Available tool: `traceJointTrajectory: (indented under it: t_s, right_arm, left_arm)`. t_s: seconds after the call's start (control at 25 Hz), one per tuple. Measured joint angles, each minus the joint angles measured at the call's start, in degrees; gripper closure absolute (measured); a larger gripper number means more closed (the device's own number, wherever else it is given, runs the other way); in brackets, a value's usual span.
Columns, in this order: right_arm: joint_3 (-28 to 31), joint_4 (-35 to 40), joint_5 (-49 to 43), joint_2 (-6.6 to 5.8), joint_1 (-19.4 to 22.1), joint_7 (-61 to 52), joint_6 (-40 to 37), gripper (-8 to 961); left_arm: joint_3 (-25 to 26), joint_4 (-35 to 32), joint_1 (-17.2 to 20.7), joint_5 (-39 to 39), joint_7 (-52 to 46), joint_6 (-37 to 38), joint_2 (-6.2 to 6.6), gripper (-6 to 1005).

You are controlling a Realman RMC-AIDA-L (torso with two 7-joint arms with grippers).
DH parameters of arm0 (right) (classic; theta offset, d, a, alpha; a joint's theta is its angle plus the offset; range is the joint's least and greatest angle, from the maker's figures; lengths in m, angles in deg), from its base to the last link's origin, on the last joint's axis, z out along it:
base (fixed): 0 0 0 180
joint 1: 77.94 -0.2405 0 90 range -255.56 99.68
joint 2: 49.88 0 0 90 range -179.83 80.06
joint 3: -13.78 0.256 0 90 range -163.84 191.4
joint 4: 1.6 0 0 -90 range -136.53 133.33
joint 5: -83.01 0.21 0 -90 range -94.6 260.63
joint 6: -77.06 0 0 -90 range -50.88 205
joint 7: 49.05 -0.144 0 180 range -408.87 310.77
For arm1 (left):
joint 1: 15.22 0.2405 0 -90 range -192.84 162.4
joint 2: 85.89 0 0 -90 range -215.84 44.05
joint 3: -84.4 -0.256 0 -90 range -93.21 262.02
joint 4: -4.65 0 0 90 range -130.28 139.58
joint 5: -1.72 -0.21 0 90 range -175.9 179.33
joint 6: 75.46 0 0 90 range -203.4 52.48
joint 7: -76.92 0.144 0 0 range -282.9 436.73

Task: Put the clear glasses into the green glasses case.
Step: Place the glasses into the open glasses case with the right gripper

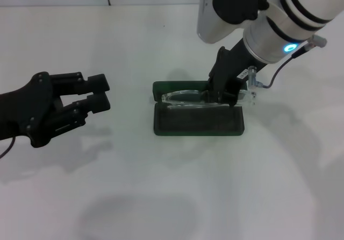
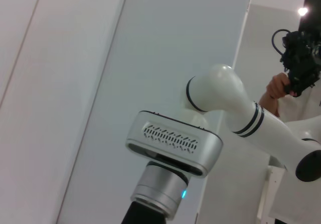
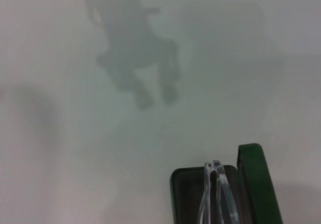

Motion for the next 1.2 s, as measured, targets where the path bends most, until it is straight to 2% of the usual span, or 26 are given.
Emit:
traceJointTrajectory:
  t_s: [0.56,1.2]
  right_arm:
    - [-9.87,-2.32,-1.37,0.00,0.60,1.02,9.30,869]
    - [-12.80,-3.31,-3.15,0.00,0.35,1.00,12.16,868]
  left_arm:
    - [1.38,-0.78,-0.33,0.00,-1.01,0.47,0.18,648]
    - [1.91,-0.75,0.27,0.16,-0.81,0.36,-0.14,647]
